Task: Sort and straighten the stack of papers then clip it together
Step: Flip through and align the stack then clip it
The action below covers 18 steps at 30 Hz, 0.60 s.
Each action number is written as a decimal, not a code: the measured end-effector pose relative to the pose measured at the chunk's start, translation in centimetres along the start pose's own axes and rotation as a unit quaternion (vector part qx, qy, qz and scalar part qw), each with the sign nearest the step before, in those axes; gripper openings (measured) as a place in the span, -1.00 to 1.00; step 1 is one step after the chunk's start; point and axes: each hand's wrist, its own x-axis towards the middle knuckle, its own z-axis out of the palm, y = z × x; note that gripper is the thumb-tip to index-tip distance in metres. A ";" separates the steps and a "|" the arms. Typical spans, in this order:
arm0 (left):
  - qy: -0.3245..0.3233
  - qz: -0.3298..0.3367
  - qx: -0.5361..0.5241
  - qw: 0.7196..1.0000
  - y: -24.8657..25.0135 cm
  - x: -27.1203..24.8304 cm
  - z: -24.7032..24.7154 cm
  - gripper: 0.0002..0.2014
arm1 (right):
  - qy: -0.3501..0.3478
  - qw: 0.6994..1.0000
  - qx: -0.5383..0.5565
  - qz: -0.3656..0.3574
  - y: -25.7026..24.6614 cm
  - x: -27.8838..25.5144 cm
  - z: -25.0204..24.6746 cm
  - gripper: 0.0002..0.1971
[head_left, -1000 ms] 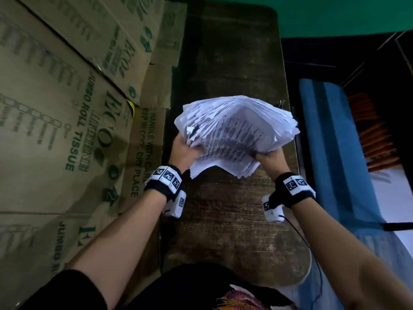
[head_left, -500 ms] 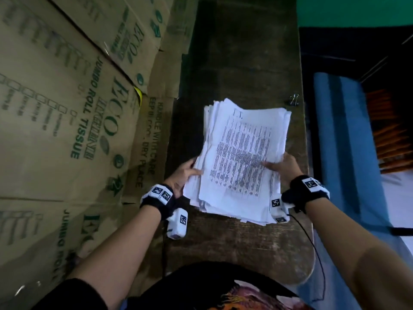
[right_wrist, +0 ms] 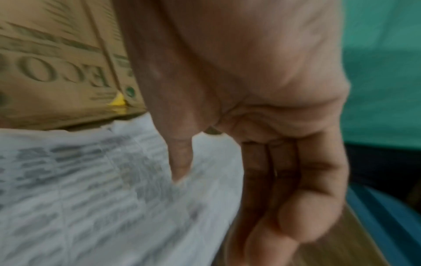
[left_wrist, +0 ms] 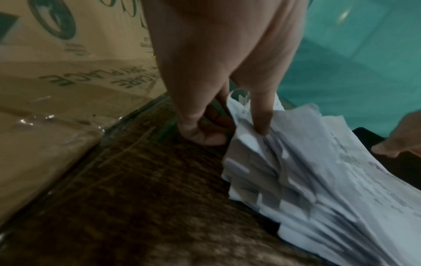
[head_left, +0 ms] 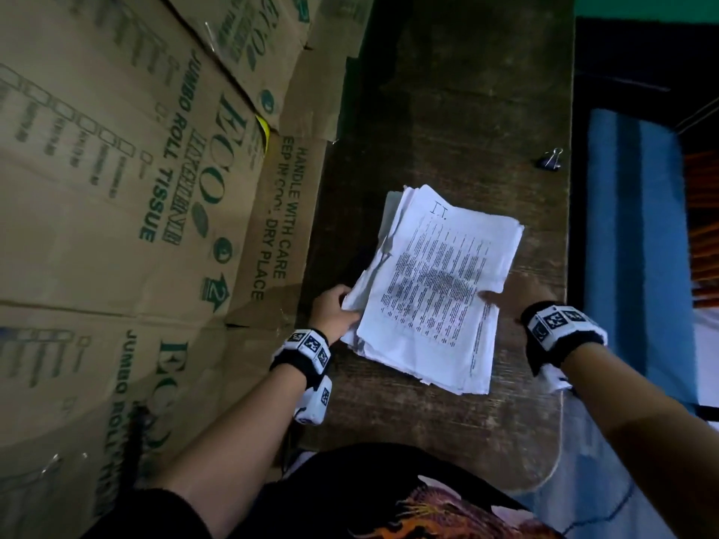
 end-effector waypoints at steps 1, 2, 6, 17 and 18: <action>0.008 0.009 0.011 1.000 -0.2 -0.1 0.0 -0.69 | 0.020 0.998 -0.060 -0.017 -0.8 -0.8 -1.0 -0.48; 0.013 0.012 0.014 1.000 -0.3 -0.2 0.1 -0.70 | 0.048 0.993 -0.097 -0.048 -2.0 -1.8 -2.0 -0.55; 0.030 0.009 0.009 0.999 -0.8 -0.3 0.2 -0.84 | 0.066 0.945 -0.073 -0.311 -8.0 -3.4 -2.0 -0.72; 0.046 -0.009 -0.023 0.999 -1.6 -0.5 0.3 -0.90 | 0.074 0.764 -0.440 -0.466 -14.2 -3.2 4.2 -0.20; 0.043 -0.011 -0.029 0.999 -1.6 -0.6 0.2 -0.89 | 0.068 0.762 -0.454 -0.456 -14.1 -3.0 4.3 -0.20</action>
